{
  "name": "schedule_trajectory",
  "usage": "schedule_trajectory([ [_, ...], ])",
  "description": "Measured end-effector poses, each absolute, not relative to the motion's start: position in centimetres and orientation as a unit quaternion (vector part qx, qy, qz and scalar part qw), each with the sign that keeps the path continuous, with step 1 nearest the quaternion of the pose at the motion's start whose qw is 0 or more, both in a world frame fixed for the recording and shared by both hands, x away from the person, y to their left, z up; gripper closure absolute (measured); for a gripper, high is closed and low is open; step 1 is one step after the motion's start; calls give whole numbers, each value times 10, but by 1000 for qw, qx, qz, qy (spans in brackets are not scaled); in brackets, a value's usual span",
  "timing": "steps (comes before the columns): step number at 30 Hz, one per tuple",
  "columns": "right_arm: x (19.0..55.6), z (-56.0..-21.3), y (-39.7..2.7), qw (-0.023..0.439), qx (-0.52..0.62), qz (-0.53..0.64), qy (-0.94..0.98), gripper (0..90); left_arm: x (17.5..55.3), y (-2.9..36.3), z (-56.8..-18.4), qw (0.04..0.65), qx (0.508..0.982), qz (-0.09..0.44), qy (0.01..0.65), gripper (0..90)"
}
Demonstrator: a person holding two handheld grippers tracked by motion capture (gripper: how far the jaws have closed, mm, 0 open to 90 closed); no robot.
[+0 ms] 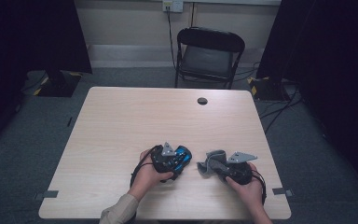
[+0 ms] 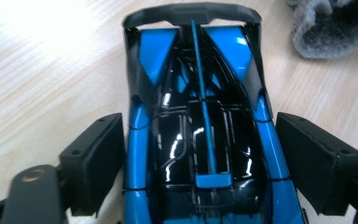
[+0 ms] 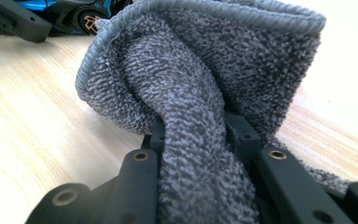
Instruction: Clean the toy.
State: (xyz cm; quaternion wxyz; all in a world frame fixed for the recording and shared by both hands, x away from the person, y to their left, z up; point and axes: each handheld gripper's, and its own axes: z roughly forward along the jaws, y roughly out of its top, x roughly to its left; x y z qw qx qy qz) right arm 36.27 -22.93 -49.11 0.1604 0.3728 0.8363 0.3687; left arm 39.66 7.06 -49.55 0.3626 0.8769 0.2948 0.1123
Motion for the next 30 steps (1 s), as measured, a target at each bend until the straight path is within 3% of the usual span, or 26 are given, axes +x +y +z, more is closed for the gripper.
schedule_trajectory([
  [4, 362, -491, -229, 161, 373, 370, 836, 694, 397, 70, -495, 361, 877, 113, 295, 164],
  [9, 361, -492, -229, 166, 372, 368, 836, 693, 395, 70, -491, 351, 879, 112, 303, 250],
  [16, 361, -492, -228, 168, 372, 368, 836, 693, 394, 70, -489, 340, 882, 111, 306, 260],
  [30, 361, -492, -229, 168, 374, 371, 834, 694, 392, 75, -486, 375, 874, 101, 291, 276],
])
